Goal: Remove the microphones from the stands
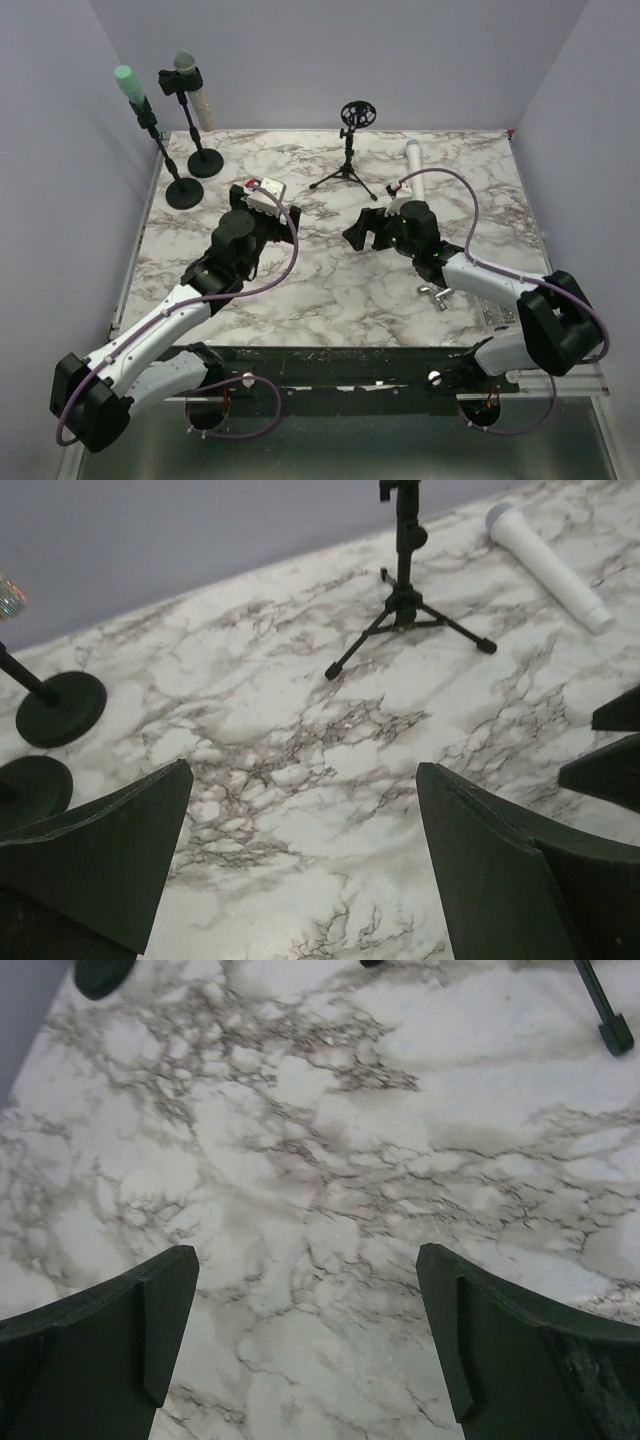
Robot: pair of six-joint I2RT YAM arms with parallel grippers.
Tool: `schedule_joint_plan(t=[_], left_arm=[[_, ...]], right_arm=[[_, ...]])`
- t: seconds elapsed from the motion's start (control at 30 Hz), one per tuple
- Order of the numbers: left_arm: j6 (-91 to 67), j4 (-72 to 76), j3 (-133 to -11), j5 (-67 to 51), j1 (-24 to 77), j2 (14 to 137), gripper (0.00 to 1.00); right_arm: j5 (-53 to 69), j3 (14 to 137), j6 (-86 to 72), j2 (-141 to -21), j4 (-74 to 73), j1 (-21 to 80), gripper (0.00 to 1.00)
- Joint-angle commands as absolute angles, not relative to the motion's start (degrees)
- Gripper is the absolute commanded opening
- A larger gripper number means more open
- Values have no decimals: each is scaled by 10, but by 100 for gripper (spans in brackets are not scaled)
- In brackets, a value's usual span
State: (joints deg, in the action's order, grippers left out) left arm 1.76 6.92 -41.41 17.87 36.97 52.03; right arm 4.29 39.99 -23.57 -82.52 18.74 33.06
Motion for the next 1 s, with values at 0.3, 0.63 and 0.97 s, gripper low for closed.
schedule_joint_plan(t=[0.3, 0.63, 0.97], left_arm=[[-108, 87, -470, 185, 163, 683, 98], [-87, 151, -554, 70, -27, 778, 99], [-8, 201, -635, 47, -82, 915, 98]], right_arm=[[143, 368, -250, -734, 213, 335, 100], [187, 356, -286, -735, 244, 335, 100], [202, 353, -297, -743, 257, 335, 100]])
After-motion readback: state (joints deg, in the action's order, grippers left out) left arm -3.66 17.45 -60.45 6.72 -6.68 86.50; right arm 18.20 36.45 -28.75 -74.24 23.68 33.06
